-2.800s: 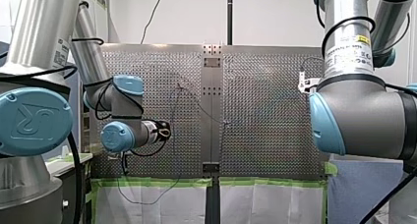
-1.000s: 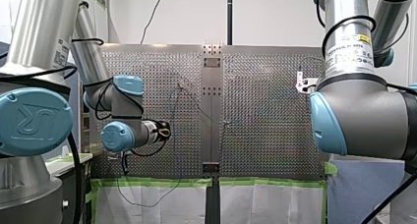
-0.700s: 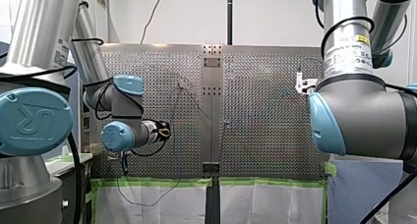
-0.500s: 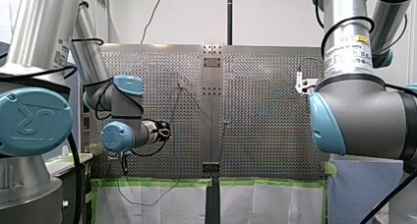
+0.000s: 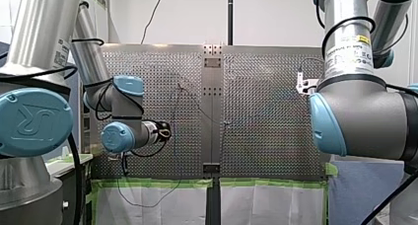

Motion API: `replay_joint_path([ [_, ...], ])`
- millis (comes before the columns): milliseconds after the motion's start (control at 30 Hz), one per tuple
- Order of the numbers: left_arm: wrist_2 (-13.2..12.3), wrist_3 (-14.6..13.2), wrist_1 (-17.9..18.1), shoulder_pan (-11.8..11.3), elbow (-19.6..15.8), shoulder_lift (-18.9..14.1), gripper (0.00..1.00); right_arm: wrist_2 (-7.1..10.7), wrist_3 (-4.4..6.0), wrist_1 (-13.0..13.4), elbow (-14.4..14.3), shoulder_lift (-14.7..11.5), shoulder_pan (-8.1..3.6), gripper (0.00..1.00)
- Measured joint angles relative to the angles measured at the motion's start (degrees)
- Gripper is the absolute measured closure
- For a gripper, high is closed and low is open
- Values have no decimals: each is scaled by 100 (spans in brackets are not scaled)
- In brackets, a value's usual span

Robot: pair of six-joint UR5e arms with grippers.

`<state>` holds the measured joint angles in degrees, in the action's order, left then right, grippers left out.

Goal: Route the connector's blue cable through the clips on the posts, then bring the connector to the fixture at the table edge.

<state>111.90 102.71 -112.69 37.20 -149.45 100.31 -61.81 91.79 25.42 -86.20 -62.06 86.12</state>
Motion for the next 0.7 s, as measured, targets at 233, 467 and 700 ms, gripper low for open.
replay_joint_path([
  [233,-5,2,1,0,3,0,0,0,0,0,0,0,0,1],
  [467,-9,-27,6,0,68,0,0,0,0,0,0,0,0,1],
  [700,1,-90,0,0,117,0,0,0,0,0,0,0,0,1],
])
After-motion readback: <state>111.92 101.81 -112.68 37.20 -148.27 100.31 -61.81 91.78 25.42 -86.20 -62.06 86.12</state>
